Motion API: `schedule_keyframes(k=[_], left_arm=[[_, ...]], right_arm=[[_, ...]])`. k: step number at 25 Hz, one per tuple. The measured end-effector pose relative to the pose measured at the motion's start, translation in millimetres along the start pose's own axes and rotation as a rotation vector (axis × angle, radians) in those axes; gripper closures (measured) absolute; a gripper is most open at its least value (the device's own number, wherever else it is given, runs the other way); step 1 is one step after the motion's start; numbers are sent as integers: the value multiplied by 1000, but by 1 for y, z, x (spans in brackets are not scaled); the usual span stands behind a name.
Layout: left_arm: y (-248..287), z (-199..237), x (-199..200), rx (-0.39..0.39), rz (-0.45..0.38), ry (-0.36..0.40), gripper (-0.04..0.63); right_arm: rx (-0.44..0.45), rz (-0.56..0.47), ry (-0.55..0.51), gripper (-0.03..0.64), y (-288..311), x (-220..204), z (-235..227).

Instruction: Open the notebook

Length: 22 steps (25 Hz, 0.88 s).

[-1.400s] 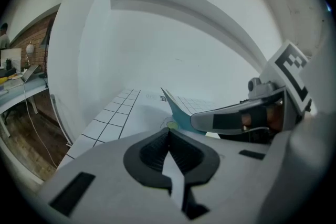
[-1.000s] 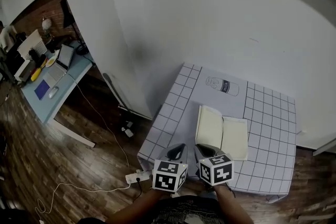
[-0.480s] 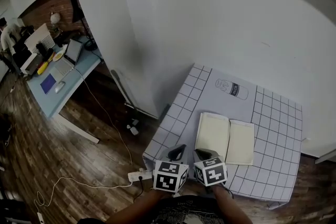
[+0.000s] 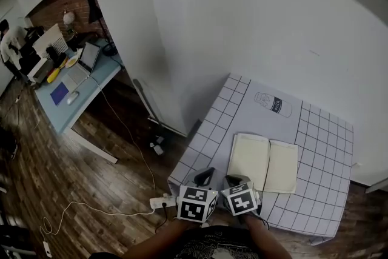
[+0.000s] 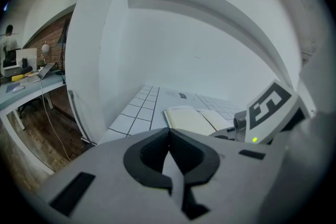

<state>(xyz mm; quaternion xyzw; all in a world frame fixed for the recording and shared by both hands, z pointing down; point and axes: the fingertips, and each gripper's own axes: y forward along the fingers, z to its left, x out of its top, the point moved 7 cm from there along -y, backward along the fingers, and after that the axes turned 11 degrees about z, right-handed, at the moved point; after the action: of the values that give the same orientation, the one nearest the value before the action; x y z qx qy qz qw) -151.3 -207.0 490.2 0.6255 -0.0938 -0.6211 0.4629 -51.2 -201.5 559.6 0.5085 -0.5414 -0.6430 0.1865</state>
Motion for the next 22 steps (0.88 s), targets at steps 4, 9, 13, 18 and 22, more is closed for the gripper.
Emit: schedule_keyframes(k=[4,9,13,18,22], left_arm=[[-1,2,-4,5,5,-9,588],[-1,-3,-5,-3,7,-5,588],[-2,-5,-3,-5,-1,0,588],[-6,-4,-6,-1,-2,-3,588],[-8,-7,-9,-6,0,2,588]], right_arm=[[5,-3,-18,595,4,0,2],[3,-32,-32,578,4,-2,4],[6,-57,-31,575,2,-3,6],[-2,-108,-28,577,-6,-3,10],[0,-150,-2,578,-14,-3,10]])
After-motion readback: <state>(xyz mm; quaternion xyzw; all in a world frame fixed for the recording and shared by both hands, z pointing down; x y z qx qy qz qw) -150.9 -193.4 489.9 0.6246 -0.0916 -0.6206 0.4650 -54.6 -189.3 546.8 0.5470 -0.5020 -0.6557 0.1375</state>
